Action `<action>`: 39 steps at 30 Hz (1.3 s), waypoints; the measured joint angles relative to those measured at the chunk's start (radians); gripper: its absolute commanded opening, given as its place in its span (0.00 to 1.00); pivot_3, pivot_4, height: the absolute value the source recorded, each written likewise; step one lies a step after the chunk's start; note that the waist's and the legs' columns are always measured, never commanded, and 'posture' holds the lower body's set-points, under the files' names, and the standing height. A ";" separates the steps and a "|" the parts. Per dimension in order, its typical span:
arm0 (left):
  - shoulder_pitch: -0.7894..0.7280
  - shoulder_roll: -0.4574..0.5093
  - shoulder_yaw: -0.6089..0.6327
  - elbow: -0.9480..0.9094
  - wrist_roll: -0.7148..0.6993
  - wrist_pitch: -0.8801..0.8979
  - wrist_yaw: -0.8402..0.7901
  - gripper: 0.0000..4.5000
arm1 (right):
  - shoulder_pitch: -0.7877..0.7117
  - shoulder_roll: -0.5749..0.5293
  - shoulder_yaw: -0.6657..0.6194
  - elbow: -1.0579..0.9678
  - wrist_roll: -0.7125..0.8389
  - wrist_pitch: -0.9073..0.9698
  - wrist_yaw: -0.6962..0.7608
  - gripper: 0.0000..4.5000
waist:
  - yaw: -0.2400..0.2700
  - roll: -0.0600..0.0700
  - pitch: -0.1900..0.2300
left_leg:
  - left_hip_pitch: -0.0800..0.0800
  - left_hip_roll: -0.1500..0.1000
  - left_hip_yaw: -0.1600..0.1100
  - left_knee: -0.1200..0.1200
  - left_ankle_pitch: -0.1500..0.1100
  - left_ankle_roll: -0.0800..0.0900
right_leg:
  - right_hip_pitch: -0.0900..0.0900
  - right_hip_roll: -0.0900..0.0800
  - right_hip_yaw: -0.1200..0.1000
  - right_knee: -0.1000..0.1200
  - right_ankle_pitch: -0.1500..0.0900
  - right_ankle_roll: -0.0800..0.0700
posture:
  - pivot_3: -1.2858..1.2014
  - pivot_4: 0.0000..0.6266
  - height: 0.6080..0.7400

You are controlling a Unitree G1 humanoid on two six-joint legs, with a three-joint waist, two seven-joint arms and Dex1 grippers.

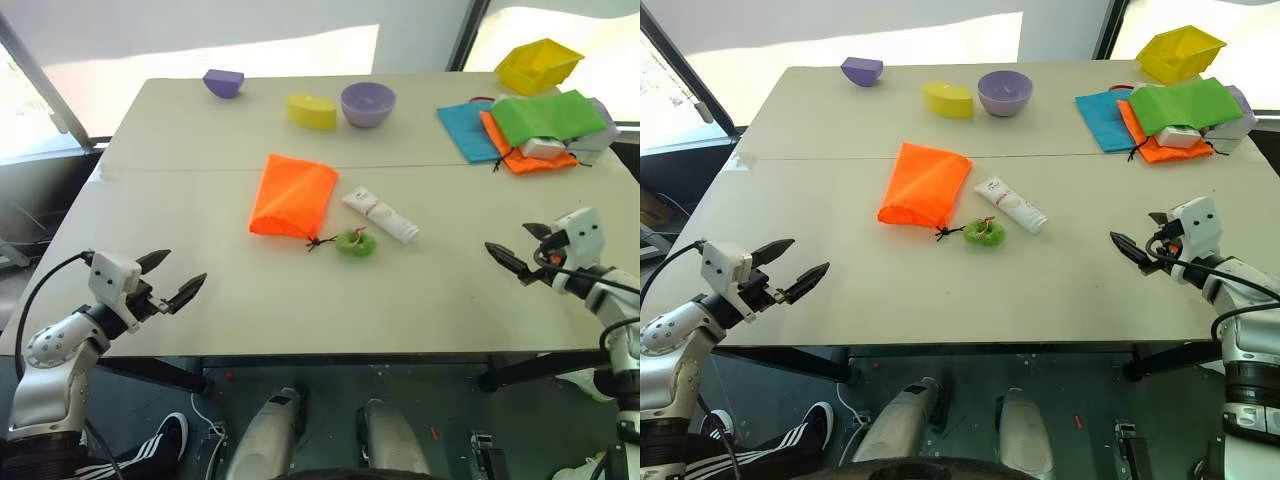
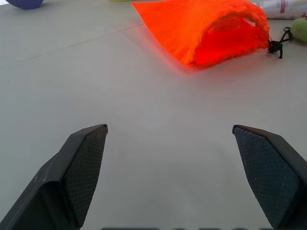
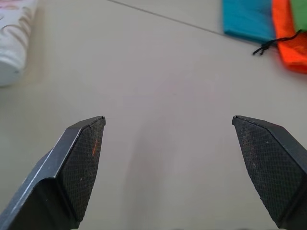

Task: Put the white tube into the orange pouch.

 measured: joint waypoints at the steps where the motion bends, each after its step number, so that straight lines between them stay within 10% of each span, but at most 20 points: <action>1: 0.000 0.000 0.000 0.000 0.000 -0.002 -0.002 1.00 | -0.002 0.001 0.000 0.002 -0.002 0.000 -0.009 0.98 | 0.001 0.000 0.000 | 0.000 0.000 0.000 0.000 0.000 0.000 | 0.000 0.000 0.000 0.000 0.000 0.000 | 0.52 0.24 1.00; 23: -0.167 -0.012 -0.104 0.137 0.168 -0.216 0.043 1.00 | 0.054 0.029 0.081 -0.208 -0.004 0.035 0.052 0.98 | -0.001 0.000 0.000 | 0.000 0.000 0.000 0.000 0.000 0.000 | -0.001 0.000 0.000 0.000 0.000 0.000 | 0.52 0.24 1.00; 39: -0.489 -0.148 -0.336 0.455 0.529 -0.380 0.366 1.00 | -0.043 0.407 0.418 -0.523 -0.057 0.178 -0.175 0.98 | 0.002 -0.001 -0.001 | 0.000 -0.001 0.000 0.000 0.002 0.002 | -0.002 0.001 0.000 0.001 0.005 0.010 | 0.52 0.24 1.00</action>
